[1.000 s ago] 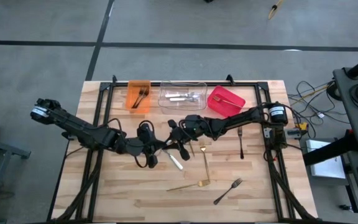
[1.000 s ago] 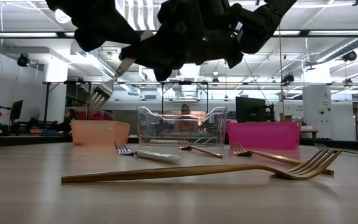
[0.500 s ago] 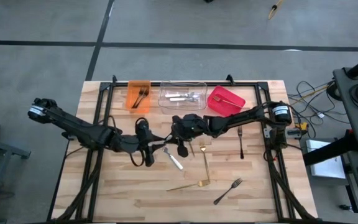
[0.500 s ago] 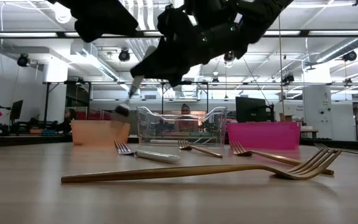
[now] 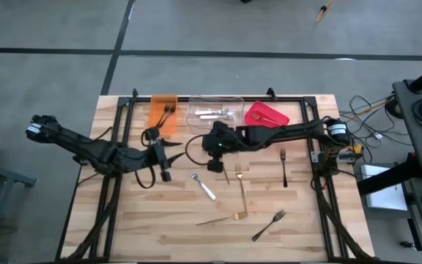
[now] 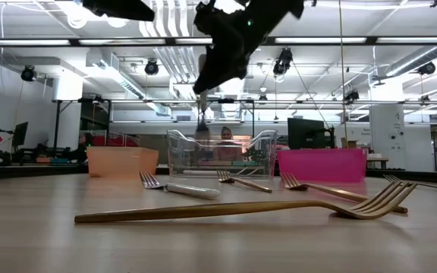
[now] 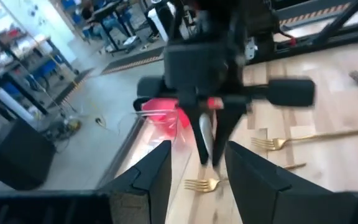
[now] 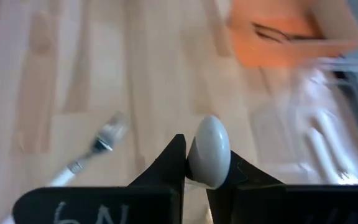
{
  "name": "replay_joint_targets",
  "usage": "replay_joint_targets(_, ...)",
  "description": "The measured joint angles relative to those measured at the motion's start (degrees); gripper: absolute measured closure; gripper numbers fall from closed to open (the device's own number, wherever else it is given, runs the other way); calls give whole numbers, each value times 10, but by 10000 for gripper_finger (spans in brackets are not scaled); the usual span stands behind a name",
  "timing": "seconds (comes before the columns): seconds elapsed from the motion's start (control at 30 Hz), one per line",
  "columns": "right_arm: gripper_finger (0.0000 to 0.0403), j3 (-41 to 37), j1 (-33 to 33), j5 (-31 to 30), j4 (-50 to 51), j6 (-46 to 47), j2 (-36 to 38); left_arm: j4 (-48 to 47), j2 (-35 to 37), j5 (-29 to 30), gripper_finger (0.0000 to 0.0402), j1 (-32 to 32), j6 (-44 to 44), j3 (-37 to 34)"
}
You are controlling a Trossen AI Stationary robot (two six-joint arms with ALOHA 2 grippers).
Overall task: Sort silverware by color (type)
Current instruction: Put the white fork into the transparent bin
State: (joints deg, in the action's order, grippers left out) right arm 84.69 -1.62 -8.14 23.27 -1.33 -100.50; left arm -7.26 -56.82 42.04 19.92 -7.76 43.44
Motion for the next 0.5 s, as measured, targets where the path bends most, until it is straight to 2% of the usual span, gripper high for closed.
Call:
replay_joint_targets(0.13, 378, 60, 1, -45, 115, 34, 6, 32, 35, -21, 277, -1, -40, -49)
replay_joint_targets(0.23, 378, 99, 1, -82, 169, 86, 8, 98, 69, -54, 284, -5, -66, -105)
replay_joint_targets(0.37, 378, 148, -6, -130, 196, 143, 5, 191, 116, -60, 293, -6, -107, -174)
replay_joint_targets(0.5, 378, 180, -16, -155, 179, 158, 4, 213, 167, -60, 302, -6, -132, -205)
